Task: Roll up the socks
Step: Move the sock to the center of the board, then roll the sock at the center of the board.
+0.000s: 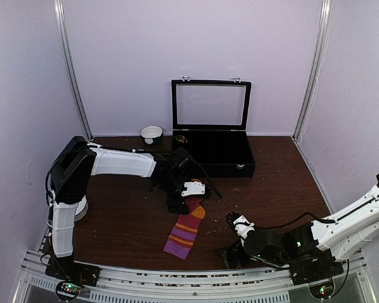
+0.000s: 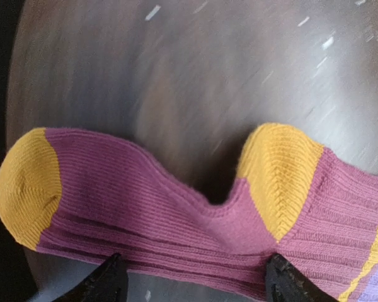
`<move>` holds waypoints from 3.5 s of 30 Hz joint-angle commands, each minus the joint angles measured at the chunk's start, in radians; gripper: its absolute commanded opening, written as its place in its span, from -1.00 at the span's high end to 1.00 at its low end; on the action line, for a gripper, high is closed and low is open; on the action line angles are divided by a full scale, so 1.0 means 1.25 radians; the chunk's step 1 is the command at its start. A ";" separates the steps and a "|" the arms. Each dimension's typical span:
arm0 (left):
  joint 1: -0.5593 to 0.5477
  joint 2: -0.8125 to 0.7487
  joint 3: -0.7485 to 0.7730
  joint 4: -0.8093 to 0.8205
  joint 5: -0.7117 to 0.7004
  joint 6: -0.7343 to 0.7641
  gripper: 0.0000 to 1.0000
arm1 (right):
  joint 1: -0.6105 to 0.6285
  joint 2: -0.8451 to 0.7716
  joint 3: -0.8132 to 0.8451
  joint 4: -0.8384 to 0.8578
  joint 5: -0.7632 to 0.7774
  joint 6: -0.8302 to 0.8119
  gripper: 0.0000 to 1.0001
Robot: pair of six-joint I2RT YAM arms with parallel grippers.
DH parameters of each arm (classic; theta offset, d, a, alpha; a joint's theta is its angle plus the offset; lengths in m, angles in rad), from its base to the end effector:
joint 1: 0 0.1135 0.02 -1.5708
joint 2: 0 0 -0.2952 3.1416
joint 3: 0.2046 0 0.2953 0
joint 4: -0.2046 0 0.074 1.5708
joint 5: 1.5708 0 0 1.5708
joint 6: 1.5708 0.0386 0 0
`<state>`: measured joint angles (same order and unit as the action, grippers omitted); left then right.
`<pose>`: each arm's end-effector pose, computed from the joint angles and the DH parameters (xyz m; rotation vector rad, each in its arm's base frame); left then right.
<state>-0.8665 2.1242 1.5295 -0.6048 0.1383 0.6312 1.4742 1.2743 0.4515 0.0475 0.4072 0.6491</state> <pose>0.3126 -0.3761 0.1478 1.9180 2.0104 -0.2524 0.0396 0.2499 0.1481 -0.7527 2.2264 0.6233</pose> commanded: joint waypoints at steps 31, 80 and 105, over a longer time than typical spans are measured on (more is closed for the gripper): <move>0.239 -0.577 -0.421 -0.261 0.259 0.004 -0.96 | -0.088 0.463 0.406 0.052 -0.443 -0.542 -0.11; -0.075 -0.486 -0.537 0.013 0.155 0.079 -0.02 | -0.286 0.584 0.295 0.580 -0.834 0.203 0.96; -0.148 -0.350 -0.462 0.005 0.025 0.042 0.84 | -0.290 0.577 0.235 0.657 -0.808 0.258 0.95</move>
<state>-1.0473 1.6699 0.9268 -0.5953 0.1741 0.6937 1.1145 1.9938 0.7639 0.8467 -0.6231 0.9764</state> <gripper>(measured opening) 0.189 0.015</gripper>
